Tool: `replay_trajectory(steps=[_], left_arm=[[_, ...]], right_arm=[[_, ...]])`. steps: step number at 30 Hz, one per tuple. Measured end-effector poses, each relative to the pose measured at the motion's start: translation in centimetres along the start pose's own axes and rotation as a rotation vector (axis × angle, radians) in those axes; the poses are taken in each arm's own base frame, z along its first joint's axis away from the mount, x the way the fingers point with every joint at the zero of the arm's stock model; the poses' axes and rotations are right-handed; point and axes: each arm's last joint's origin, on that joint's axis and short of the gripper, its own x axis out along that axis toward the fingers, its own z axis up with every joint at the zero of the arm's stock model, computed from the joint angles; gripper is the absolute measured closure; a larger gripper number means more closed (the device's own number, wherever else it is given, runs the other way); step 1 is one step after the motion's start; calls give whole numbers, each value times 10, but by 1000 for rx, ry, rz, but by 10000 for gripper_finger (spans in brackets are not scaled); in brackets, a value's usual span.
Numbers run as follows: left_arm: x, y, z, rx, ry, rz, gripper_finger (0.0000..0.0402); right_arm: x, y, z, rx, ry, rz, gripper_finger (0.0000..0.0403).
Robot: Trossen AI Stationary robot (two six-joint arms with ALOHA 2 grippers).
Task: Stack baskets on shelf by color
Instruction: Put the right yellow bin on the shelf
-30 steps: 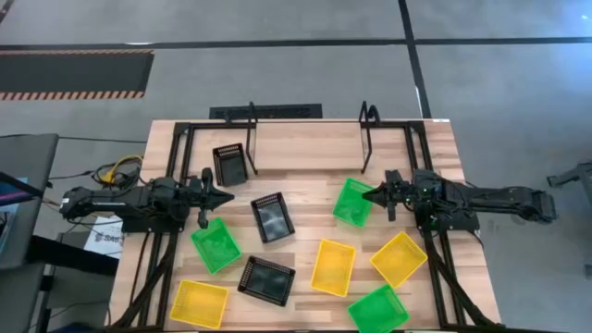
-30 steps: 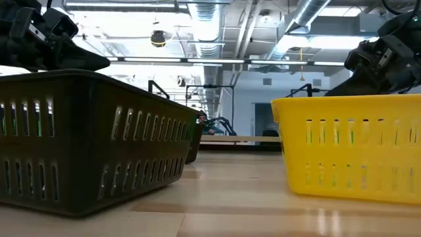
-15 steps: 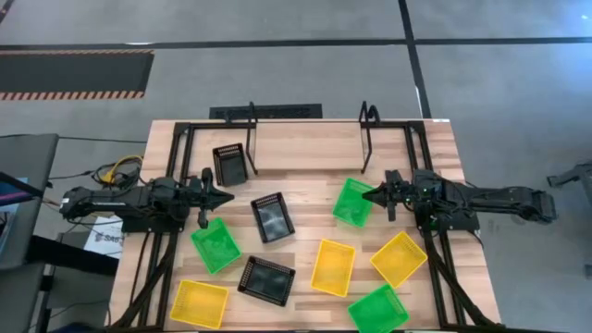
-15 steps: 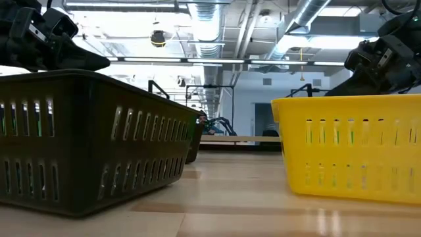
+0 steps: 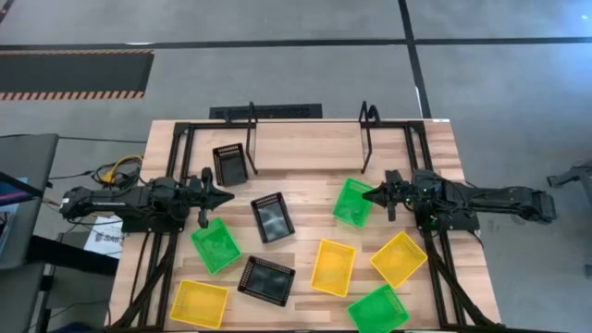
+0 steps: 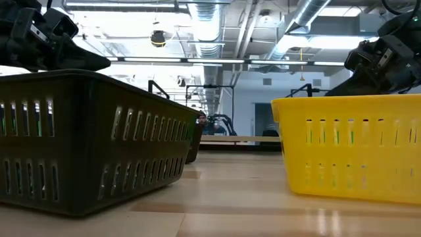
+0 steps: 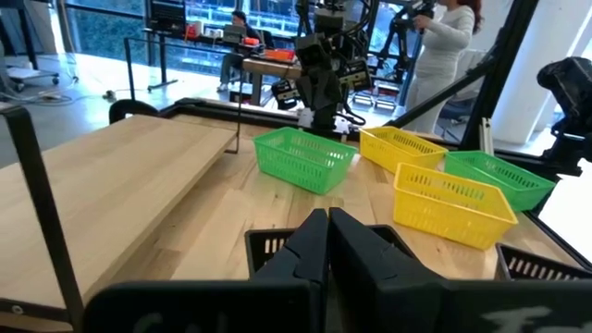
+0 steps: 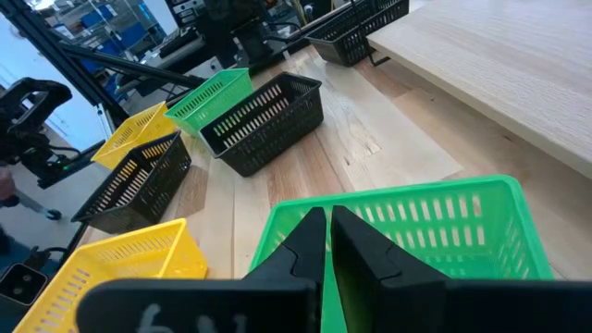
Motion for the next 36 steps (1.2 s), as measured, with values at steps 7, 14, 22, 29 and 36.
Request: replay_trajectory(steps=[7, 14, 22, 29, 36], left_arm=[[0, 0, 0, -141, -1, 3, 401], [0, 2, 2, -445, -45, 58, 401], [-1, 5, 5, -568, -128, 163, 401], [-11, 0, 50, -417, -445, 106, 401], [-32, -20, 149, -91, -590, 12, 401]], right_arm=[[0, 0, 0, 0, 0, 0, 356], [0, 0, 5, -35, -62, -21, 356], [-7, 7, 34, -87, -405, -77, 356], [-35, 38, 87, -116, -784, 195, 356], [-67, 92, 176, -333, -852, 289, 347]])
